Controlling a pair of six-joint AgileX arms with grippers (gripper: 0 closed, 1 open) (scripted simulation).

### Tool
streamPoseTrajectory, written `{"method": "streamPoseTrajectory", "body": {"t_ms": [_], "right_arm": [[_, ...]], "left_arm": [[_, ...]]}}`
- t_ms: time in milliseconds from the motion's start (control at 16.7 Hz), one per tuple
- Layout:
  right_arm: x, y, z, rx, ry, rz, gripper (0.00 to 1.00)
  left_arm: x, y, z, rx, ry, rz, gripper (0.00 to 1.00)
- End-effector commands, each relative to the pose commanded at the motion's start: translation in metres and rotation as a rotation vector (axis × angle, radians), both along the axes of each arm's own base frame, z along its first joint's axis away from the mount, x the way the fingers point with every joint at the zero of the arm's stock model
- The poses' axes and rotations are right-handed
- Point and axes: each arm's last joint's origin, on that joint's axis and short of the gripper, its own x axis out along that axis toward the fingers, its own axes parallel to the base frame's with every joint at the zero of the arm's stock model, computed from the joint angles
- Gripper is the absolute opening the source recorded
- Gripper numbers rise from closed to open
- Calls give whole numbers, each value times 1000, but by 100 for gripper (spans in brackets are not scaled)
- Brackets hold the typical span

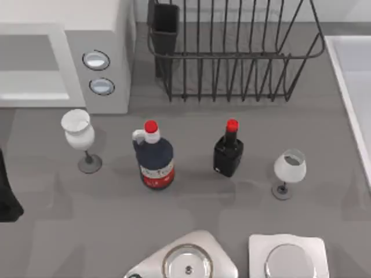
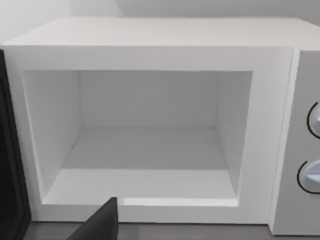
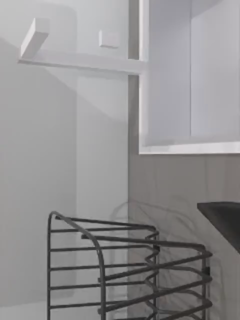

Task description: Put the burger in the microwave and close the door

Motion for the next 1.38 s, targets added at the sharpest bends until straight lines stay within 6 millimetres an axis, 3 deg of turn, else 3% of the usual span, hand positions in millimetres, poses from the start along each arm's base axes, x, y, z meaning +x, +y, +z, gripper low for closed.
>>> {"method": "streamPoseTrajectory", "body": {"t_ms": [240, 540, 840, 1140, 1380], "right_arm": [[0, 0, 0, 0, 0, 0, 100], [0, 0, 0, 0, 0, 0, 100], [0, 0, 0, 0, 0, 0, 100], [0, 0, 0, 0, 0, 0, 100], [0, 0, 0, 0, 0, 0, 100]], "left_arm": [[0, 1, 5, 19, 25, 12, 100], [10, 10, 42, 142, 234, 51, 100], [58, 33, 67, 276, 694, 7, 100], [120, 72, 48, 338, 1182, -151, 100], [142, 94, 23, 363, 1442, -298, 100]]}}
